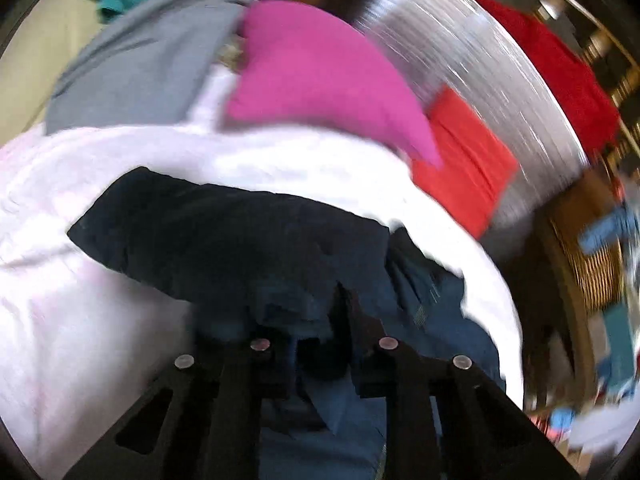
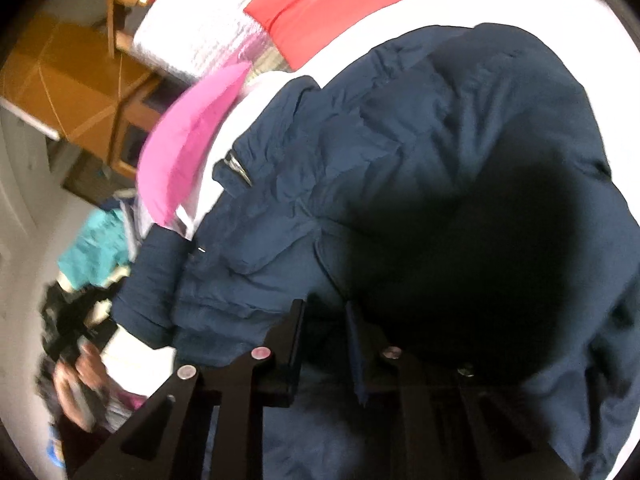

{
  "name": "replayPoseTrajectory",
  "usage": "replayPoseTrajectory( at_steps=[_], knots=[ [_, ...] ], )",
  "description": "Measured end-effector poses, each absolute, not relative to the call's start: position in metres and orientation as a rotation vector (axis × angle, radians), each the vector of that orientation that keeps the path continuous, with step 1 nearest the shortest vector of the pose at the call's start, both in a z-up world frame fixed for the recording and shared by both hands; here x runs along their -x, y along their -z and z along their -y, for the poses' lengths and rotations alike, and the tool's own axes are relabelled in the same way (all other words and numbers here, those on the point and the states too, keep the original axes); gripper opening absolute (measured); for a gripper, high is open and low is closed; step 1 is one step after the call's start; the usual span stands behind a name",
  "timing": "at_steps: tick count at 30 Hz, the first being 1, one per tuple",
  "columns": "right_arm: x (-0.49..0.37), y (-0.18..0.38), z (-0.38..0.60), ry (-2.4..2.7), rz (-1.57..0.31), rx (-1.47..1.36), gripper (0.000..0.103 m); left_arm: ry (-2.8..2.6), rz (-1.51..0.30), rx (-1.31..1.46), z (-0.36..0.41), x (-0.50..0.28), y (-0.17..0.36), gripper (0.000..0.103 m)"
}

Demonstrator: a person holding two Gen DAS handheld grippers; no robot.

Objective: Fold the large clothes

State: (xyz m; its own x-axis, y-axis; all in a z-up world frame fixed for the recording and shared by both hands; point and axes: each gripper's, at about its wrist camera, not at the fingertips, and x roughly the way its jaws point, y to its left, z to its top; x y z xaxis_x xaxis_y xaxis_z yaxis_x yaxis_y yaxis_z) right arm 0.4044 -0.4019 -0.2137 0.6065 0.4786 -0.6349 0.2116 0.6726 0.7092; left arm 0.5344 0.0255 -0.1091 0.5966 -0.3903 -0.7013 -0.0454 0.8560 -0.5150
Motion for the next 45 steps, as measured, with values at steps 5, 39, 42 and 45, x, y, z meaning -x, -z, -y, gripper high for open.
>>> replayPoseTrajectory(
  at_steps=[5, 39, 42, 45],
  knots=[
    [-0.379, 0.197, 0.411, -0.157, -0.880, -0.837, 0.026, 0.197, -0.999, 0.573, 0.023, -0.512, 0.171, 0.019],
    [-0.328, 0.158, 0.406, -0.187, -0.795, -0.670, 0.061, 0.053, -0.932, 1.098, -0.132, -0.545, 0.205, 0.023],
    [-0.323, 0.160, 0.409, -0.182, -0.791, -0.682, 0.061, 0.082, -0.856, 1.001, -0.124, -0.541, 0.173, 0.017],
    [-0.319, 0.160, 0.414, -0.173, -0.780, -0.683, 0.061, 0.140, -0.833, 0.863, -0.100, -0.533, 0.137, 0.015]
  ],
)
